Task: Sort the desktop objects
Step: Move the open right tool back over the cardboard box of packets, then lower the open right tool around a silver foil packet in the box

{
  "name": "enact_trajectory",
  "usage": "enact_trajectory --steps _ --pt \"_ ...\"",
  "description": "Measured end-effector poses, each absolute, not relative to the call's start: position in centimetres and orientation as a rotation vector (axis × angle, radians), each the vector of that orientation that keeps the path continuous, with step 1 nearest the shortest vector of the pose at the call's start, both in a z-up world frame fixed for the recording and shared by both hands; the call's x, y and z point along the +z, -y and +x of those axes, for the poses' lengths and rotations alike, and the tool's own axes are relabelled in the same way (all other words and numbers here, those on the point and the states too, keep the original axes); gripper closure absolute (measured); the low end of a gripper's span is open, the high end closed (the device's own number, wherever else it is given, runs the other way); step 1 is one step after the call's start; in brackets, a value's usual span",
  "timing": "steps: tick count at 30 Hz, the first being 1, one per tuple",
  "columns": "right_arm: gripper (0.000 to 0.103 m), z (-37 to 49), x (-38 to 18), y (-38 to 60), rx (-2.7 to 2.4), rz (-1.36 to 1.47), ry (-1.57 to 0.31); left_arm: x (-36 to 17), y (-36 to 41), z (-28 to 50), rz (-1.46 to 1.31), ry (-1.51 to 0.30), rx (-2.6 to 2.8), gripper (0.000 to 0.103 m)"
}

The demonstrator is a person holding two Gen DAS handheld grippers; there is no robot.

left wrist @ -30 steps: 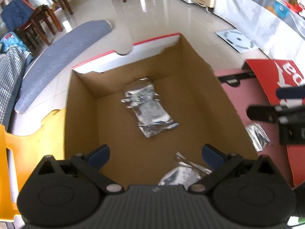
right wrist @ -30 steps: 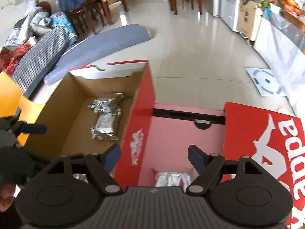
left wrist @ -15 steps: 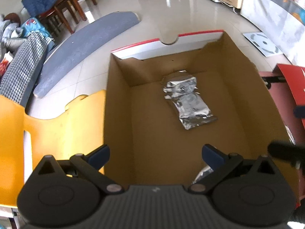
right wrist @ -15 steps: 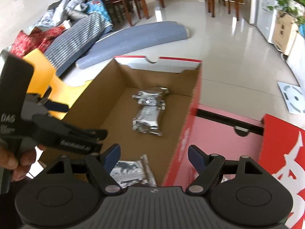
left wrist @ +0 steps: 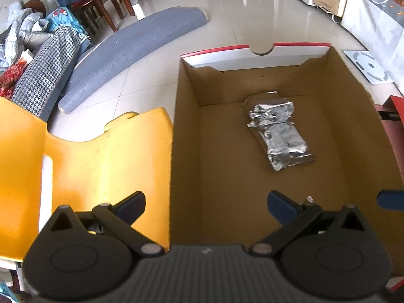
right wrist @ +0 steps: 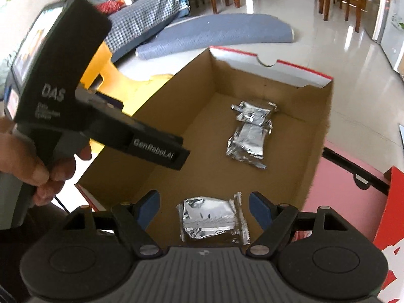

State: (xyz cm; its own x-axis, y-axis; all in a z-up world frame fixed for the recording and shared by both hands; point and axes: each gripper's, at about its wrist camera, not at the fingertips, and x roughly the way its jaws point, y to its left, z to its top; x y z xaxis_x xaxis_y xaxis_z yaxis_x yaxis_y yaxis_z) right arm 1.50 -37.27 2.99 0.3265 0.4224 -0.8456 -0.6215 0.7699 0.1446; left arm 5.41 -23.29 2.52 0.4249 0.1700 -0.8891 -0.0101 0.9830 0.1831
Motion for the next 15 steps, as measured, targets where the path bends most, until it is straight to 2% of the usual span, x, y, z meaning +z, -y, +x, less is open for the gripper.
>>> enact_trajectory --steps 15 --pt "0.024 2.7 -0.3 34.3 0.645 -0.295 -1.161 1.1 22.5 5.9 0.207 -1.171 0.127 0.0"
